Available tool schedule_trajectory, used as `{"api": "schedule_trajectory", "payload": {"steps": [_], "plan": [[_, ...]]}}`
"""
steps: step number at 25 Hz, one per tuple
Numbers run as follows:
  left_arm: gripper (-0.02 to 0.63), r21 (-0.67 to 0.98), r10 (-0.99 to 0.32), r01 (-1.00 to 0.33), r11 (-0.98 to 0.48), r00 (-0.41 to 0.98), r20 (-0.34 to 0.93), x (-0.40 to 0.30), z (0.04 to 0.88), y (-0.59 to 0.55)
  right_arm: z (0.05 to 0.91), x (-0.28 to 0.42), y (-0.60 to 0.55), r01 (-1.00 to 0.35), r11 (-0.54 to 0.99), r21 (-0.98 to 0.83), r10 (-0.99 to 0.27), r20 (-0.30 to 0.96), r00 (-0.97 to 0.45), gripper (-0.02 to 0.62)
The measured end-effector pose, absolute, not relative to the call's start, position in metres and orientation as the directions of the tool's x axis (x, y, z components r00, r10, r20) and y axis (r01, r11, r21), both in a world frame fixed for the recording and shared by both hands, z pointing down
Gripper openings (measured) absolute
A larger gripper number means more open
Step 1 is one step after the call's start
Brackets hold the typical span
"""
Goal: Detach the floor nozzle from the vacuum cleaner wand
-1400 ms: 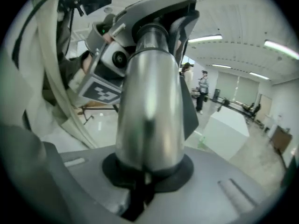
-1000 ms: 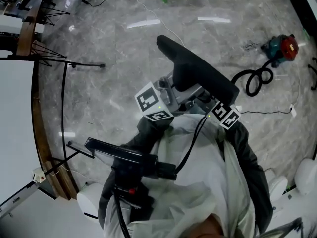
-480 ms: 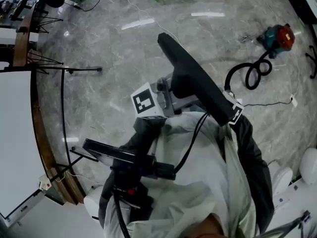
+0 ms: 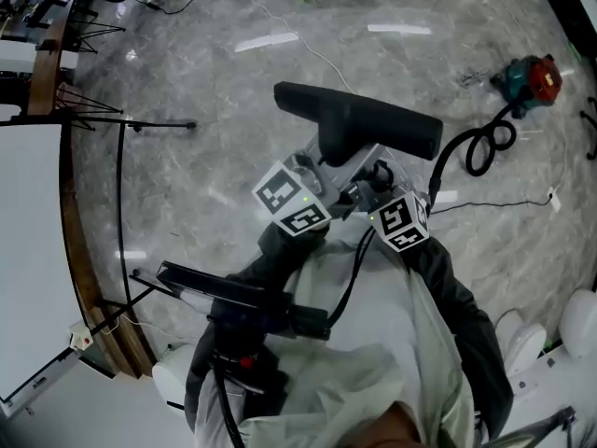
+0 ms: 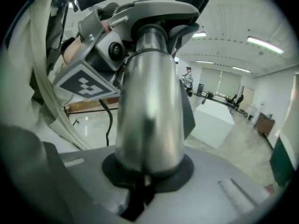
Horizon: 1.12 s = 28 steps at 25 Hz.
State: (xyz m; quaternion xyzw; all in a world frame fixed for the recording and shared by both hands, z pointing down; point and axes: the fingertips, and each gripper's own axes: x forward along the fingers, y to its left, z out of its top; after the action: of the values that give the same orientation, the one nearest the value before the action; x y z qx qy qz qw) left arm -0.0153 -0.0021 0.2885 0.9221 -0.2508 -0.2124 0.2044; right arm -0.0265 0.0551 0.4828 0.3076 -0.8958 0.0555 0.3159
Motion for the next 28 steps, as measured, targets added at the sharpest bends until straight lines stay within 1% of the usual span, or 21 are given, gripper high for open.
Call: {"api": "schedule_trajectory", "payload": {"steps": [3, 5, 7, 10, 11, 12, 13, 14, 15, 19, 22, 24, 25, 27, 28], "plan": [[0.071, 0.504, -0.58, -0.4, -0.765, 0.769, -0.27, -0.024, 0.29, -0.002, 0.482, -0.035, 0.058, -0.568, 0.818, 0.09, -0.499, 0.603, -0.623, 0.043], [0.072, 0.462, -0.535, -0.368, -0.807, 0.787, -0.306, -0.021, 0.284, 0.006, 0.481, -0.037, 0.065, -0.509, 0.859, 0.062, -0.44, 0.6, -0.668, 0.043], [0.077, 0.386, -0.446, -0.304, -0.871, 0.819, -0.361, -0.014, 0.275, 0.021, 0.479, -0.036, 0.074, -0.414, 0.91, 0.026, -0.348, 0.591, -0.728, 0.044], [0.078, 0.251, -0.255, -0.154, -0.956, 0.86, -0.443, -0.009, 0.262, 0.048, 0.474, -0.037, 0.094, -0.223, 0.973, -0.063, -0.146, 0.581, -0.801, 0.048], [0.08, 0.228, -0.213, -0.118, -0.967, 0.863, -0.457, -0.01, 0.259, 0.052, 0.472, -0.037, 0.099, -0.169, 0.981, -0.097, -0.082, 0.582, -0.809, 0.048], [0.081, 0.228, -0.202, -0.104, -0.968, 0.861, -0.467, -0.012, 0.258, 0.052, 0.47, -0.037, 0.101, -0.133, 0.983, -0.127, -0.034, 0.584, -0.811, 0.049], [0.081, 0.253, -0.224, -0.112, -0.961, 0.852, -0.473, -0.014, 0.259, 0.047, 0.469, -0.038, 0.101, -0.124, 0.981, -0.146, -0.015, 0.588, -0.809, 0.049], [0.081, 0.291, -0.266, -0.136, -0.947, 0.84, -0.473, -0.016, 0.261, 0.039, 0.469, -0.038, 0.098, -0.146, 0.978, -0.151, -0.029, 0.593, -0.805, 0.049], [0.081, 0.33, -0.312, -0.164, -0.929, 0.828, -0.466, -0.017, 0.265, 0.032, 0.47, -0.039, 0.092, -0.194, 0.971, -0.14, -0.073, 0.599, -0.798, 0.048], [0.071, 0.413, -0.425, -0.255, -0.874, 0.813, -0.398, -0.017, 0.276, 0.016, 0.48, -0.035, 0.073, -0.435, 0.9, -0.029, -0.332, 0.602, -0.726, 0.046], [0.071, 0.481, -0.541, -0.36, -0.799, 0.78, -0.315, -0.019, 0.286, 0.002, 0.482, -0.031, 0.064, -0.543, 0.838, 0.051, -0.456, 0.612, -0.646, 0.046], [0.071, 0.513, -0.589, -0.401, -0.759, 0.76, -0.276, -0.022, 0.291, -0.005, 0.482, -0.029, 0.058, -0.575, 0.815, 0.077, -0.49, 0.623, -0.61, 0.046], [0.071, 0.516, -0.59, -0.404, -0.756, 0.761, -0.27, -0.022, 0.29, -0.007, 0.481, -0.029, 0.057, -0.58, 0.811, 0.083, -0.497, 0.621, -0.607, 0.046], [0.072, 0.483, -0.551, -0.379, -0.789, 0.784, -0.285, -0.02, 0.281, -0.004, 0.474, -0.034, 0.055, -0.559, 0.826, 0.074, -0.485, 0.598, -0.637, 0.046], [0.072, 0.449, -0.512, -0.353, -0.821, 0.802, -0.306, -0.016, 0.275, 0.001, 0.471, -0.036, 0.057, -0.529, 0.846, 0.062, -0.46, 0.585, -0.668, 0.046]]}}
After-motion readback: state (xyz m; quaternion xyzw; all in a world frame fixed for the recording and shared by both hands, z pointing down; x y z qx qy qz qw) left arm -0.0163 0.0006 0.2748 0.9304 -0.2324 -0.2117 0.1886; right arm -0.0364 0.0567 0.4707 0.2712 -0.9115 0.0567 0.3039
